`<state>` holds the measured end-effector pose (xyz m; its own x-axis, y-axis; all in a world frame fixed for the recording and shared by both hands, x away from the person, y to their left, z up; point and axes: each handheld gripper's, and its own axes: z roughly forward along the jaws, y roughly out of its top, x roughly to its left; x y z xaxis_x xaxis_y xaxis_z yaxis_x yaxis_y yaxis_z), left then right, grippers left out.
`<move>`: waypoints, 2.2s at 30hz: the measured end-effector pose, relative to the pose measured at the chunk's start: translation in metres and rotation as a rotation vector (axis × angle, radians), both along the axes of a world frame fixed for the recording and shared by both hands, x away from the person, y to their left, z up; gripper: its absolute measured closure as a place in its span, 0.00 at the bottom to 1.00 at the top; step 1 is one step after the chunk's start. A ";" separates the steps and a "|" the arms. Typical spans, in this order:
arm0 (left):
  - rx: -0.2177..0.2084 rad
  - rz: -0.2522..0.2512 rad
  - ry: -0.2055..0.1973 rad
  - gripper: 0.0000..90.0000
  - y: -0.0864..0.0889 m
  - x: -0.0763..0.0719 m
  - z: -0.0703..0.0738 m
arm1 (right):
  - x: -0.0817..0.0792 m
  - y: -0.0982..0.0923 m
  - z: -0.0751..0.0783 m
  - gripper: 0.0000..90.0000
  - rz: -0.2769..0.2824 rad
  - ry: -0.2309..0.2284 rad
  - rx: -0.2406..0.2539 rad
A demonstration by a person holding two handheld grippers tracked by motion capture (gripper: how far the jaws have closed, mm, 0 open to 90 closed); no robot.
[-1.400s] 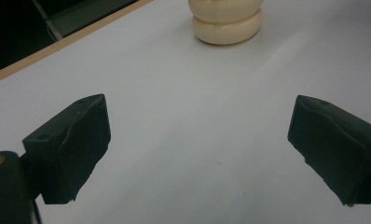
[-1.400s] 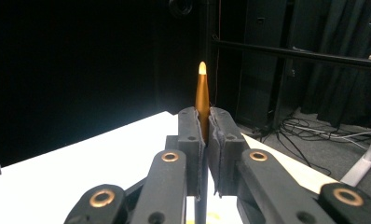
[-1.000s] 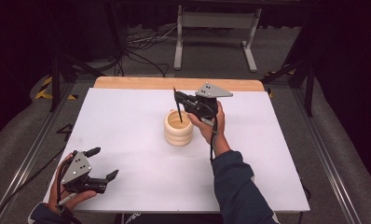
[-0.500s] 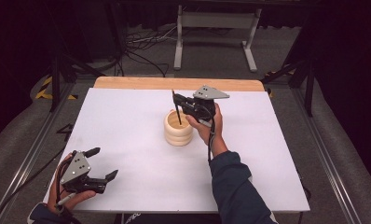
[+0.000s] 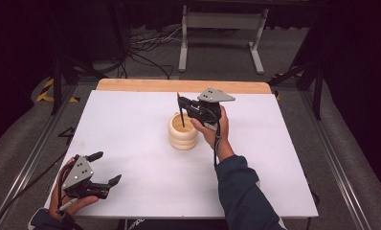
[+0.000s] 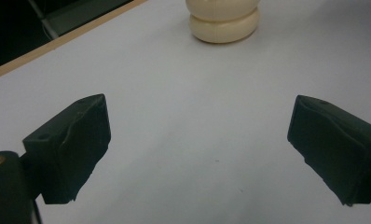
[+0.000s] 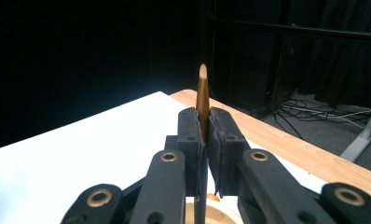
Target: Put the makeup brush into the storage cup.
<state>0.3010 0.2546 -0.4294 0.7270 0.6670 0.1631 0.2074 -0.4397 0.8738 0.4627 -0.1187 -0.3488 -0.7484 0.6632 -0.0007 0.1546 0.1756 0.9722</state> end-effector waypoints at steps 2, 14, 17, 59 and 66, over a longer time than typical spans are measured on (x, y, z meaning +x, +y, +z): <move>-0.003 -0.001 0.002 0.07 0.000 0.000 0.000 | 0.000 0.000 0.000 0.92 -0.002 0.000 -0.003; -0.004 -0.004 0.007 0.07 0.000 0.000 0.000 | -0.004 -0.004 0.000 0.75 0.001 0.000 -0.021; 0.000 -0.007 0.008 0.07 -0.001 0.000 -0.001 | -0.005 -0.006 0.002 0.71 -0.003 -0.003 -0.025; 0.018 0.005 0.002 0.07 -0.001 0.001 -0.001 | -0.045 -0.035 0.022 0.07 -0.139 -0.108 -0.106; 0.013 0.011 0.000 0.07 -0.001 0.000 -0.001 | -0.050 -0.038 0.025 0.06 -0.144 -0.129 -0.098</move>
<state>0.3009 0.2540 -0.4300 0.7196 0.6728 0.1719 0.2126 -0.4491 0.8678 0.4124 -0.1563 -0.3233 -0.6353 0.7554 -0.1603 0.0604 0.2555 0.9649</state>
